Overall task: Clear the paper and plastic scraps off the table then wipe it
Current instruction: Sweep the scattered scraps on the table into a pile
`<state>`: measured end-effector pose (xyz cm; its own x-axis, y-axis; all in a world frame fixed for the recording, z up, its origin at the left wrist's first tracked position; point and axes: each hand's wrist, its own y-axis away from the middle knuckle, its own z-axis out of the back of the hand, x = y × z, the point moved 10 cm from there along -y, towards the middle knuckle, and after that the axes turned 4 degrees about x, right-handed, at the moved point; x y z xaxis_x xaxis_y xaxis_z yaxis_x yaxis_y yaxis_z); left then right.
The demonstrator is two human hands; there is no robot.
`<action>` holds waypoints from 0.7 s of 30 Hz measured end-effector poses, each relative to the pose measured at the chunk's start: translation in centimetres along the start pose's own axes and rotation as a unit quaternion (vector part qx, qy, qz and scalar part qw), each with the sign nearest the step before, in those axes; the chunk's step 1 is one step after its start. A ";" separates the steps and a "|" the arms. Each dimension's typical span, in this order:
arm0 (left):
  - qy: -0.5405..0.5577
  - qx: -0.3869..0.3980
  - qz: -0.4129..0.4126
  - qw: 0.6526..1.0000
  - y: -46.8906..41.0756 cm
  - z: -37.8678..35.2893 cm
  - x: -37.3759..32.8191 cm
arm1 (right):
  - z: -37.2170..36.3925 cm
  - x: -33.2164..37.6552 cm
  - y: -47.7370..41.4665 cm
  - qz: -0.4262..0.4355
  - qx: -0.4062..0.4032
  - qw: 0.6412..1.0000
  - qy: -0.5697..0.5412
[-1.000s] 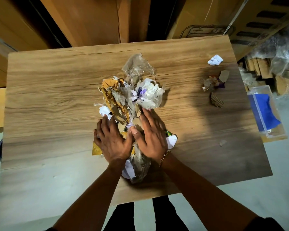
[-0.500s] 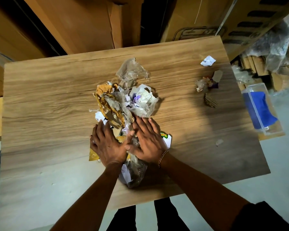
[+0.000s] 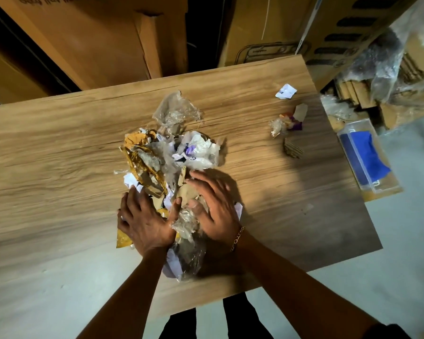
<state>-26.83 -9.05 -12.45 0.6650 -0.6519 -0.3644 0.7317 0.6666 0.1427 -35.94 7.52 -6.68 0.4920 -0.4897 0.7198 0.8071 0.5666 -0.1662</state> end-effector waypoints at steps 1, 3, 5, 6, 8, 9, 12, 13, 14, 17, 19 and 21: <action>-0.001 -0.003 0.001 1.000 0.0 0.0 0.0 | 1.1 -0.2 -0.2 0.005 -0.008 1.000 0.003; -0.002 -0.005 0.000 1.000 0.0 0.1 0.0 | 3.8 -1.8 -0.9 0.009 -0.036 0.999 0.034; -0.006 -0.006 0.000 1.000 0.0 0.0 0.0 | 7.0 -5.4 -1.9 -0.011 -0.071 0.994 0.088; -0.007 -0.007 0.000 1.000 0.0 0.0 0.1 | 8.6 -7.6 -2.5 -0.022 -0.084 0.990 0.108; -0.009 -0.008 0.002 1.000 0.1 0.0 0.1 | 11.9 -12.1 -4.2 -0.039 -0.113 0.984 0.130; -0.011 -0.010 0.002 1.000 0.1 0.0 0.1 | 13.6 -14.5 -5.1 -0.060 -0.123 0.981 0.138; -0.009 -0.019 0.003 1.000 0.0 0.0 0.1 | 18.0 -19.8 -7.7 -0.134 -0.131 0.969 0.162; -0.008 -0.022 0.002 1.000 0.1 0.1 0.1 | 18.8 -21.2 -8.4 -0.153 -0.128 0.967 0.157; -0.008 -0.024 0.002 1.000 0.1 0.1 0.1 | 19.2 -22.4 -8.8 -0.172 -0.121 0.967 0.147; -0.009 -0.030 0.006 0.999 0.1 0.1 0.3 | 17.7 -24.6 -9.4 -0.215 -0.085 0.966 0.120; -0.008 -0.028 0.006 1.000 0.1 0.1 0.3 | 16.1 -24.2 -9.5 -0.204 -0.067 0.969 0.126; -0.008 -0.024 0.009 1.000 0.0 0.1 0.3 | 14.3 -22.5 -9.6 -0.173 -0.046 0.976 0.125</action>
<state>-26.58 -9.28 -12.51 0.6802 -0.6459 -0.3466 0.7121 0.6944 0.1034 -59.37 22.58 -11.65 0.2399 -0.7944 0.5580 0.9592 0.2825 -0.0102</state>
